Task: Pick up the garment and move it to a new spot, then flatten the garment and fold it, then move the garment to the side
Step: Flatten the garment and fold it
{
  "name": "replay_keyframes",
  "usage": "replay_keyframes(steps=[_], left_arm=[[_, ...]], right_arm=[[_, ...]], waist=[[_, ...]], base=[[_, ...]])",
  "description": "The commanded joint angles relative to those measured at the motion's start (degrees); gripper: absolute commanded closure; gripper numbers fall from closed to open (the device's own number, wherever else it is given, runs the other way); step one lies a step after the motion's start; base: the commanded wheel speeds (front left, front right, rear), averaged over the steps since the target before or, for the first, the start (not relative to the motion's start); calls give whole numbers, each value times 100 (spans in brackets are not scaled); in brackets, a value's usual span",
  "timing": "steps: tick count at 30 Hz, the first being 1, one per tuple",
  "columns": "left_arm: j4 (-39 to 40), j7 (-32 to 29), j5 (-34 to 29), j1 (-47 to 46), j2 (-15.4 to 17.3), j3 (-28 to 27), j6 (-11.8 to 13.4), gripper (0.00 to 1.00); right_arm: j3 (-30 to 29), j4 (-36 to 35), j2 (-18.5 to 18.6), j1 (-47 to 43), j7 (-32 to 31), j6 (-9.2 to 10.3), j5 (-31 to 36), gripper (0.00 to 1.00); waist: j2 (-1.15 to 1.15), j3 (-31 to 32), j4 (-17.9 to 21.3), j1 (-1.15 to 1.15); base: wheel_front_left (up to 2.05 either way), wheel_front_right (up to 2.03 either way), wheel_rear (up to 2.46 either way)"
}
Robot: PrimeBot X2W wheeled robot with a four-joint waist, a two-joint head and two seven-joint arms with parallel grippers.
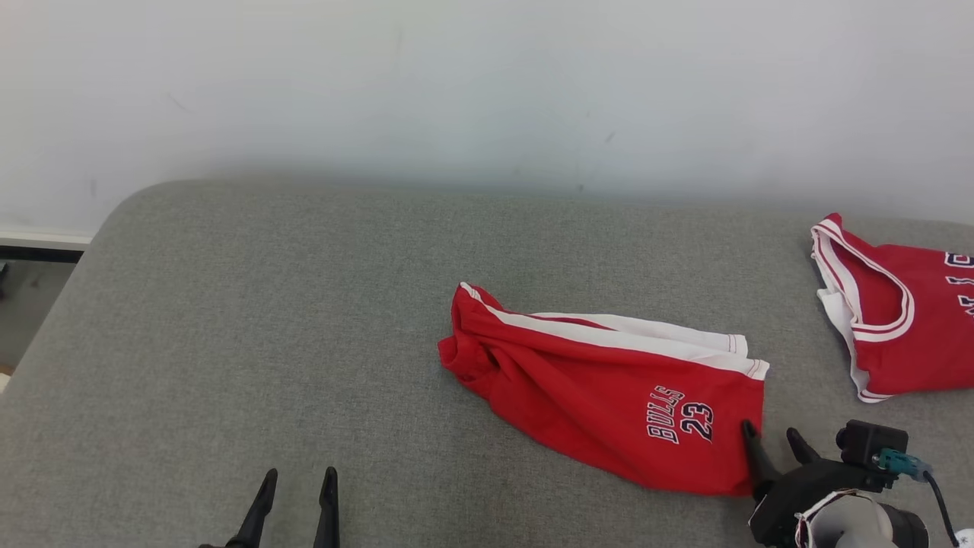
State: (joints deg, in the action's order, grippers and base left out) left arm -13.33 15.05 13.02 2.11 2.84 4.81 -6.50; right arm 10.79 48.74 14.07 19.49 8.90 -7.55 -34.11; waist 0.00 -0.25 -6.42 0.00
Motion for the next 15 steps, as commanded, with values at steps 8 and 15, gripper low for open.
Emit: replay_keyframes(steps=[8,15], left_arm=[[-155,13,-248,48,8,-31,3,0],[-149,13,-285,83,6,-77,34,0]], right_arm=[[-152,1005,-292,533,-147,11,48,0],[-180,1536,-512,882,-168,11,-94,0]], waist=[[0,3,-153,0],[0,-81,-173,0]], base=[[0,0,0],[0,0,0]])
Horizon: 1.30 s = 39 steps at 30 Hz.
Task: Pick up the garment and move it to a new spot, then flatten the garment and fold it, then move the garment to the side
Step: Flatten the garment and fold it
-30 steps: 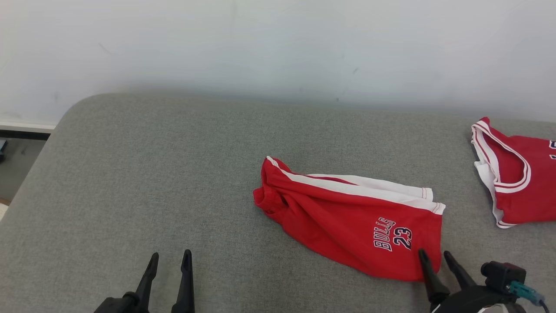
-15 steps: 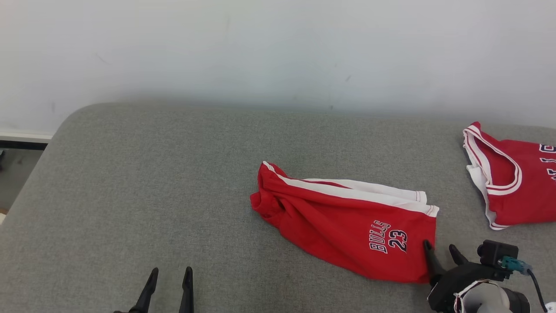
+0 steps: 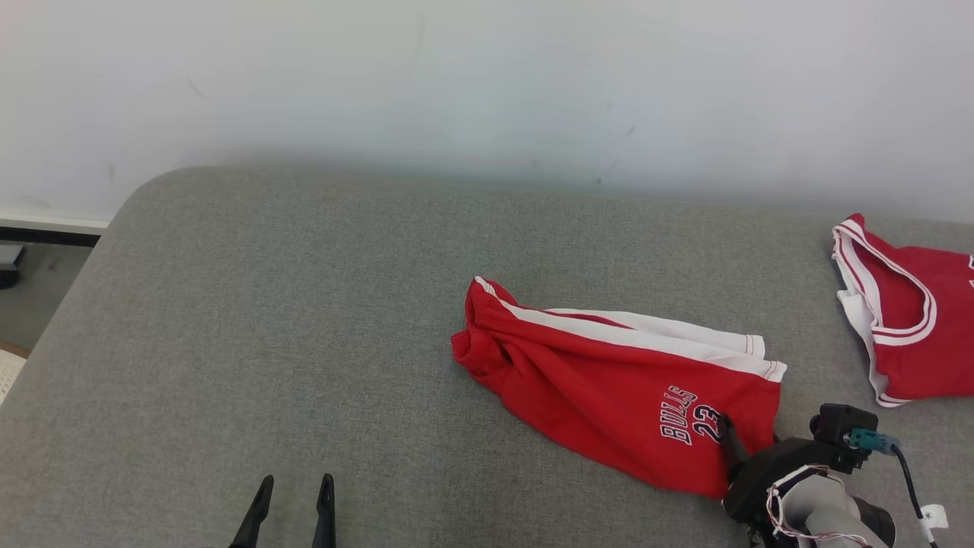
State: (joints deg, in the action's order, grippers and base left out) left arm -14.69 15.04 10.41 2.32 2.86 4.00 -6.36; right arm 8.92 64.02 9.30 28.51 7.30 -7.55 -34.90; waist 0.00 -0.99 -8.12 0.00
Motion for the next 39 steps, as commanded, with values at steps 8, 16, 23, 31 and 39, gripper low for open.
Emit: replay_keyframes(steps=[8,16,23,31,39], left_arm=[[-37,14,-83,-45,5,92,68,0],[-21,14,-39,12,5,76,118,0],[-51,15,13,-18,5,85,96,0],[-67,14,76,-48,6,152,95,0],[-118,14,162,-118,5,233,103,0]], right_arm=[[129,578,-125,320,68,11,102,100],[470,617,158,419,536,11,425,100],[745,305,583,323,660,11,418,100],[1110,-621,633,377,444,12,-119,100],[1514,-2174,674,362,-317,12,-1029,100]], waist=[[0,-84,-94,0],[0,-94,-31,0],[0,-115,81,0],[0,-149,170,0],[0,-149,82,0]], base=[[0,0,0],[0,0,0],[0,0,0],[0,0,0],[0,0,0]])
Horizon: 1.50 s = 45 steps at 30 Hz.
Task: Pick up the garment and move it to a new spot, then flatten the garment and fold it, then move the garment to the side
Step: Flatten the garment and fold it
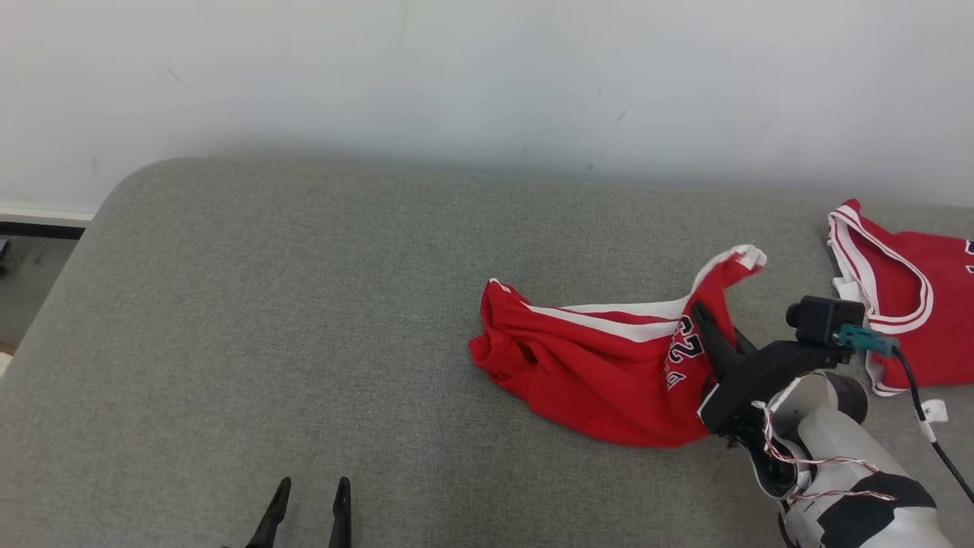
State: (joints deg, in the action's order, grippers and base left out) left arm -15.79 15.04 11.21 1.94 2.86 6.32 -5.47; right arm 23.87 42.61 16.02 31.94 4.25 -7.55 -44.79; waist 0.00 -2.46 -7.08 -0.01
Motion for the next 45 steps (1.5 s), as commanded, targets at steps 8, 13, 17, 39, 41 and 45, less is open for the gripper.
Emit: replay_keyframes(steps=[8,13,17,39,41,45], left_arm=[[-70,14,271,-240,5,315,66,0],[-110,14,454,-379,6,624,121,0],[-114,14,540,-523,6,871,179,0],[-173,15,757,-800,7,1275,339,0],[-177,15,716,-741,6,1208,338,0],[-147,14,635,-608,7,1010,304,0]], right_arm=[[180,-408,-392,312,-500,12,-165,100],[220,30,-784,575,-541,12,29,100],[246,535,-1009,792,-464,12,149,100],[958,1715,-1315,1275,443,12,-88,0],[1081,1636,-1312,1286,592,12,-112,0],[1181,1406,-1202,1257,877,12,-183,0]], waist=[[0,-113,-353,1],[0,-231,-682,1],[0,-318,-910,1],[0,-523,-1226,1],[0,-476,-1141,1],[0,-386,-953,1]], base=[[0,0,0],[0,0,0],[0,0,0],[0,0,0],[0,0,0],[0,0,0]])
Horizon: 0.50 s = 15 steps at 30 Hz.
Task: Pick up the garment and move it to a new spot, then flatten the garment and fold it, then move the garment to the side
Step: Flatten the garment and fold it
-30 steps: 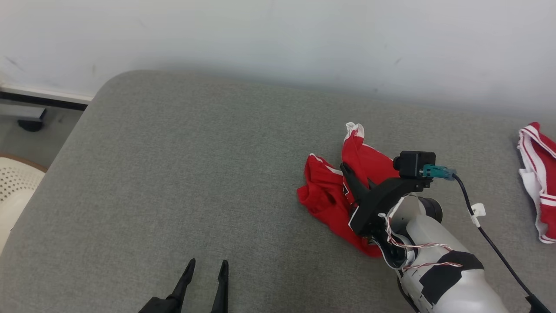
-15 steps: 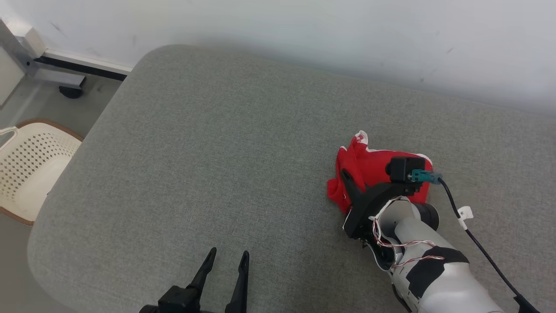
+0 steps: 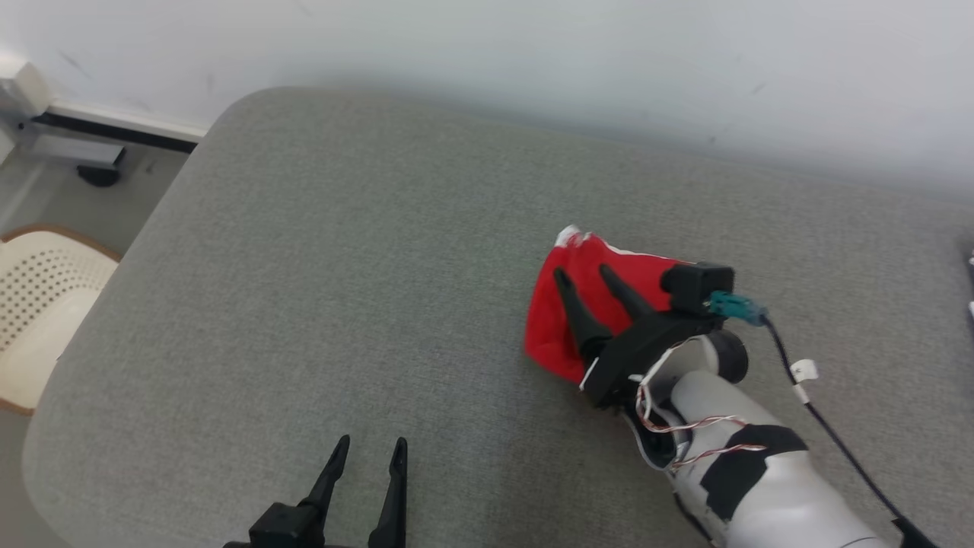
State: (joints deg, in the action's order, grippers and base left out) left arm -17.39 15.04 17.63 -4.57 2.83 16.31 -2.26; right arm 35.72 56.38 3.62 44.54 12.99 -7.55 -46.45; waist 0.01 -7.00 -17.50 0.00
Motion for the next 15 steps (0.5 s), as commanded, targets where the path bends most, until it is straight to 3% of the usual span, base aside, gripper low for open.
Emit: replay_keyframes(steps=[1,7,11,15], left_arm=[[30,15,-35,67,10,-53,-12,0],[82,14,-126,218,10,-231,-68,0],[178,14,-204,246,10,-337,-70,0],[258,15,-284,322,10,-444,-66,0]], right_arm=[[0,-57,113,-39,55,12,-45,0],[-271,-660,773,-345,213,12,-82,0],[-891,-1128,1181,-714,219,12,131,0],[-1482,-1562,1365,-1193,221,12,613,0]], waist=[[-1,88,136,0],[-1,122,277,0],[-1,105,348,0],[-1,152,398,0]], base=[[0,0,0],[0,0,0],[0,0,0],[0,0,0]])
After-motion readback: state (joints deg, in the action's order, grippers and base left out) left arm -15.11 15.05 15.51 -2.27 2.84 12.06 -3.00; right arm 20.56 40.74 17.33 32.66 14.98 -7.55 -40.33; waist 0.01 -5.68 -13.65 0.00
